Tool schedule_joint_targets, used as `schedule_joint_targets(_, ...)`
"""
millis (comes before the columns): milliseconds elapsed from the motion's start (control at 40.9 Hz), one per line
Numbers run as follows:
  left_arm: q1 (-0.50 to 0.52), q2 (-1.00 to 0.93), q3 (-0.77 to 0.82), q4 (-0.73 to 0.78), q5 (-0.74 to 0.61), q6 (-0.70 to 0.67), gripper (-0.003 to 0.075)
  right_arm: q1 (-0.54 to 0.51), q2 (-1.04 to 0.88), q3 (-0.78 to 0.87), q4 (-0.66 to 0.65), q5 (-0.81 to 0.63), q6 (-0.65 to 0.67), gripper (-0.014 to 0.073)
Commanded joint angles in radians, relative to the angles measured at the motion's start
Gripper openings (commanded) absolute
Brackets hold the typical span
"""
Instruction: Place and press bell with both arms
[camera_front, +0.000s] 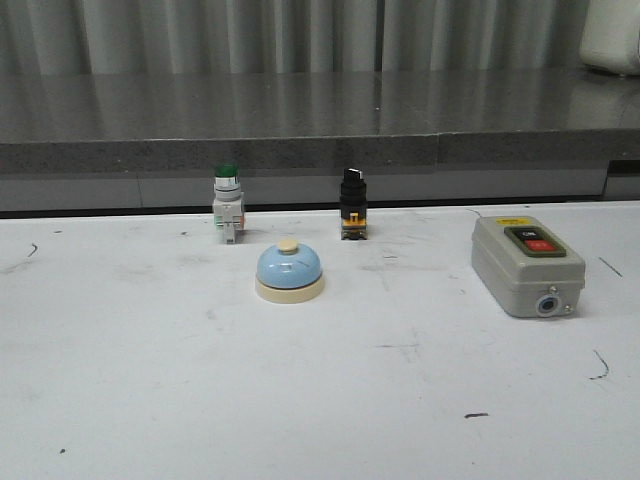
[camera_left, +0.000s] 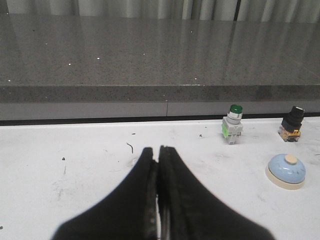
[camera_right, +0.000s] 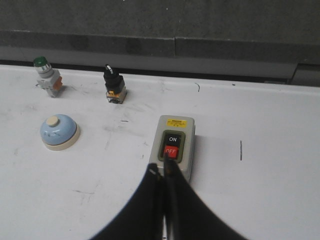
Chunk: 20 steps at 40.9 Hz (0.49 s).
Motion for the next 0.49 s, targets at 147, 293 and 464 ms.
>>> schedule_joint_targets(147, -0.001, 0.007, -0.027, -0.011, -0.084, -0.008, -0.002, -0.007, -0.295, 0.145, -0.003, -0.105, -0.007, -0.0062)
schedule_joint_targets(293, -0.001, 0.007, -0.027, -0.011, -0.084, -0.008, -0.002, -0.007, -0.384, 0.174, -0.003, -0.104, -0.007, -0.0062)
schedule_joint_targets(464, -0.001, 0.007, -0.027, -0.011, -0.084, -0.008, -0.002, -0.007, -0.403, 0.178, -0.003, -0.104, -0.007, -0.0062)
